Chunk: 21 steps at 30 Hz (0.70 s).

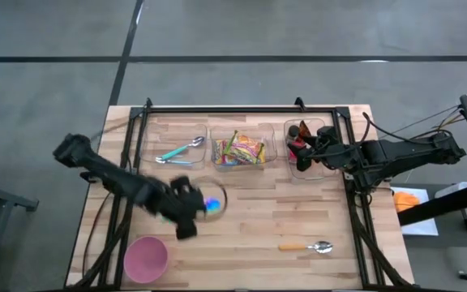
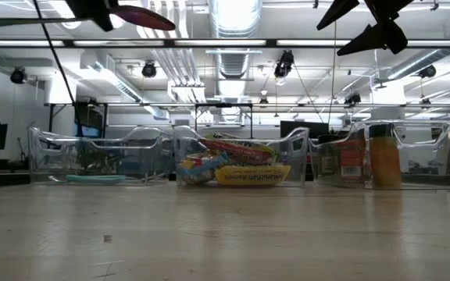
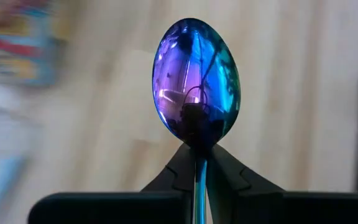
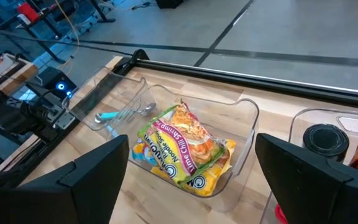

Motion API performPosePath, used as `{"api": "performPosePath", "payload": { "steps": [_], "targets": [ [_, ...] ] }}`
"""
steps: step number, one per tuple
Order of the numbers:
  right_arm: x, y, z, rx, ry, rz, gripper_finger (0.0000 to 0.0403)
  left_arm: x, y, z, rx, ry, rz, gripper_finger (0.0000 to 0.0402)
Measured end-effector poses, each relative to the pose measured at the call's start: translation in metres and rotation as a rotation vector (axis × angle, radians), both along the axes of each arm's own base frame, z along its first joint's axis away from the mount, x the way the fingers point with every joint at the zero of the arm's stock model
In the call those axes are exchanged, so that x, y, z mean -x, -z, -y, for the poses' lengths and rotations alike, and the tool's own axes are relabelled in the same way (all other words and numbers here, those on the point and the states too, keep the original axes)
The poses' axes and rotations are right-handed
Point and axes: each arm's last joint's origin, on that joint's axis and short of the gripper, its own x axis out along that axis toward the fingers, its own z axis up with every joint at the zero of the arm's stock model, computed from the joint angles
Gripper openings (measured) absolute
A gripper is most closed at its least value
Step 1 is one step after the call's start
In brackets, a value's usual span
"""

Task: Pick & Place Food Item
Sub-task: Put the blue green spoon into the left transparent bin

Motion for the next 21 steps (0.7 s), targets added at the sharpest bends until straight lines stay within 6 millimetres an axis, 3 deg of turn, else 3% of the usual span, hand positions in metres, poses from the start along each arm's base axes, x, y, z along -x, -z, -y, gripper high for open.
{"api": "performPosePath", "payload": {
  "steps": [6, 11, 16, 21],
  "targets": [
    [0.0, 0.0, 0.0, 0.003, -0.003, -0.003, 0.0345, 0.025, -0.042, -0.071, -0.049, -0.11, 0.08, 0.002],
    [0.0, 0.0, 0.0, 0.004, -0.004, -0.004, 0.0345, 0.044, -0.058, -0.134, -0.09, -0.193, 0.08, 0.002],
    [0.0, 0.0, 0.0, 0.005, -0.005, -0.004, 0.0345, 0.056, -0.055, -0.191, -0.075, -0.223, 0.016, 0.002],
    [0.001, -0.001, 0.0, 0.002, -0.003, 0.003, 0.0345, 0.061, -0.031, -0.227, -0.106, -0.241, -0.04, 0.002]
  ]
}}
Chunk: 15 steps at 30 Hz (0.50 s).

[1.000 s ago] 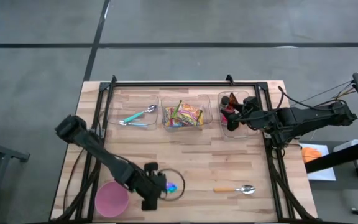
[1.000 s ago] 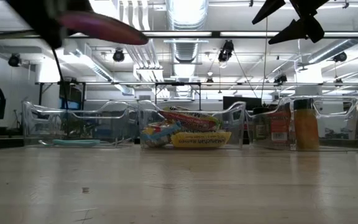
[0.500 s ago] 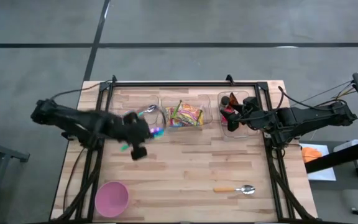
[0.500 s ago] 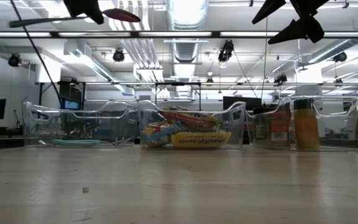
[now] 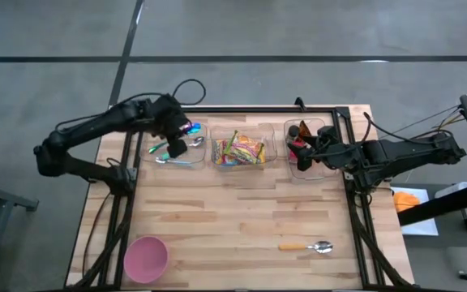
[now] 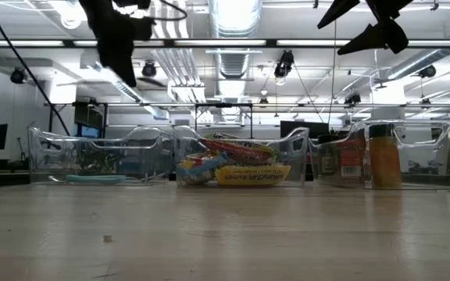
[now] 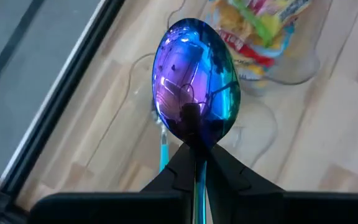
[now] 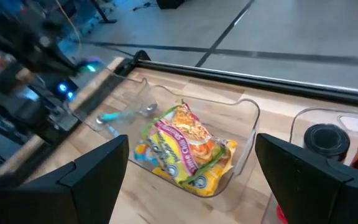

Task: Pick & Place Food Item
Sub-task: Put the blue green spoon into the left transparent bin

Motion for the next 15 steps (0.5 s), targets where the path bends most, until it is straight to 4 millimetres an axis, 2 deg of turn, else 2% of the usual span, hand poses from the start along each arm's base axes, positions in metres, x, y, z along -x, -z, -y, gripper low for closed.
{"api": "performPosePath", "payload": {
  "steps": [5, 11, 15],
  "targets": [
    [0.008, -0.006, 0.001, -0.053, -0.007, 0.062, 0.0345, 0.0, 0.035, -0.014, 0.06, 0.015, 0.044, 0.002],
    [0.025, -0.016, 0.001, -0.069, -0.125, 0.101, 0.0345, 0.002, 0.072, -0.013, 0.09, 0.03, 0.015, 0.002],
    [0.034, -0.022, 0.002, -0.059, -0.137, 0.132, 0.0345, 0.009, 0.089, -0.01, 0.109, 0.047, -0.047, 0.002]
  ]
}}
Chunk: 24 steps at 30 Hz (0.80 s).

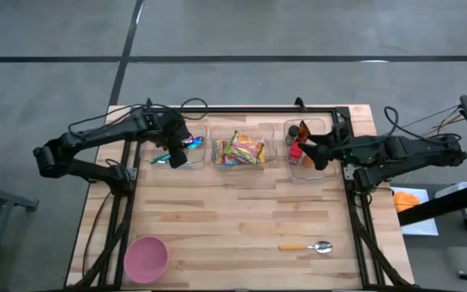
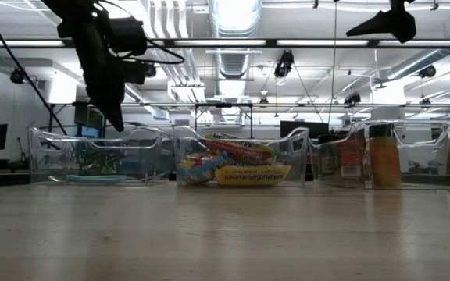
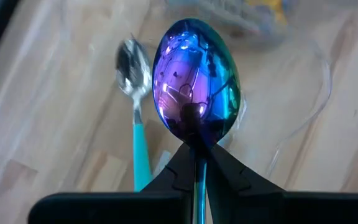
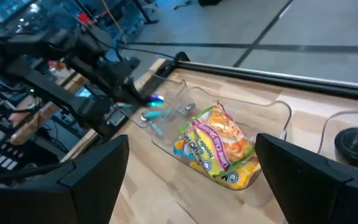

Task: Pick & Place Food Item
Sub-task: Put the blue green spoon into the left transparent bin

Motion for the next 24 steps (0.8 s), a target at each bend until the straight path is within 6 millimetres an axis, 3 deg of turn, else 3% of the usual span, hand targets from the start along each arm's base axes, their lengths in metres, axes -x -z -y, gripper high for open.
{"api": "performPosePath", "payload": {
  "steps": [8, 24],
  "targets": [
    [0.013, -0.006, 0.002, 0.034, -0.014, 0.031, 0.0345, -0.001, 0.01, -0.007, -0.035, 0.07, -0.029, 0.002],
    [0.016, -0.008, 0.001, -0.005, -0.079, 0.051, 0.0345, -0.027, 0.061, -0.028, 0.046, 0.099, -0.147, 0.002]
  ]
}}
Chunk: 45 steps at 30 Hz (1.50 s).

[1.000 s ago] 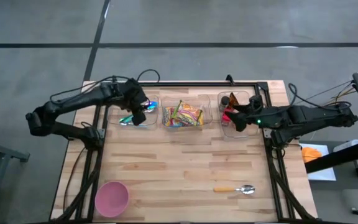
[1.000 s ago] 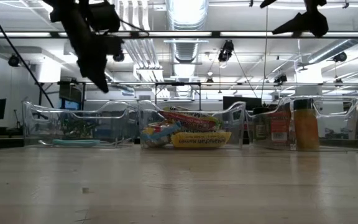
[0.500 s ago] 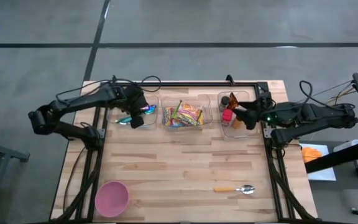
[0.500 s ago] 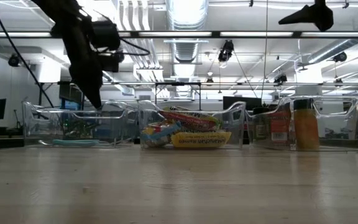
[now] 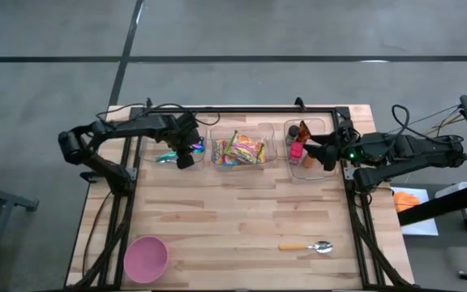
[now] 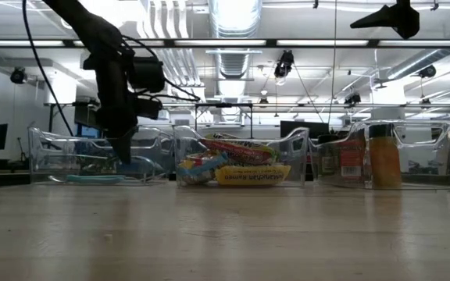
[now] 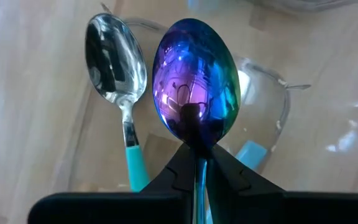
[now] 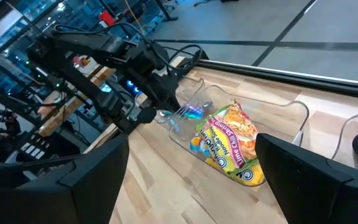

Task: Pick & Place Food Item
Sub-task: Put the blue green spoon into the left transparent bin, then put the yellow spoon into the left transparent bin

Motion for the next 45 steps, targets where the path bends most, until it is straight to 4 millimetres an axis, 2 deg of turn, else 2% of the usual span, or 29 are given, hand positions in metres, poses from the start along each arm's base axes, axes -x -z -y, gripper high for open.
{"api": "performPosePath", "payload": {
  "steps": [15, 17, 24, 39, 42, 45],
  "targets": [
    [0.0, 0.0, 0.0, -0.023, 0.008, 0.012, 0.0345, -0.005, 0.022, -0.003, 0.057, 0.01, -0.065, 0.002],
    [0.0, 0.0, 0.0, -0.023, 0.008, 0.014, 0.0345, -0.006, 0.023, -0.004, 0.058, -0.003, -0.067, 0.003],
    [0.0, -0.001, 0.0, -0.025, 0.009, 0.02, 0.0345, -0.005, 0.023, -0.004, 0.048, -0.023, -0.07, 0.0082],
    [0.0, -0.001, 0.0, -0.008, 0.004, 0.01, 0.0345, -0.005, 0.02, -0.005, 0.027, -0.06, -0.074, 0.0093],
    [0.0, -0.001, 0.0, -0.003, 0.003, 0.008, 0.0345, -0.003, 0.016, -0.004, 0.012, -0.065, -0.089, 0.0106],
    [0.0, -0.001, 0.0, 0.001, 0.001, 0.006, 0.0345, -0.002, 0.006, -0.004, -0.008, -0.07, -0.107, 0.0137]
  ]
}}
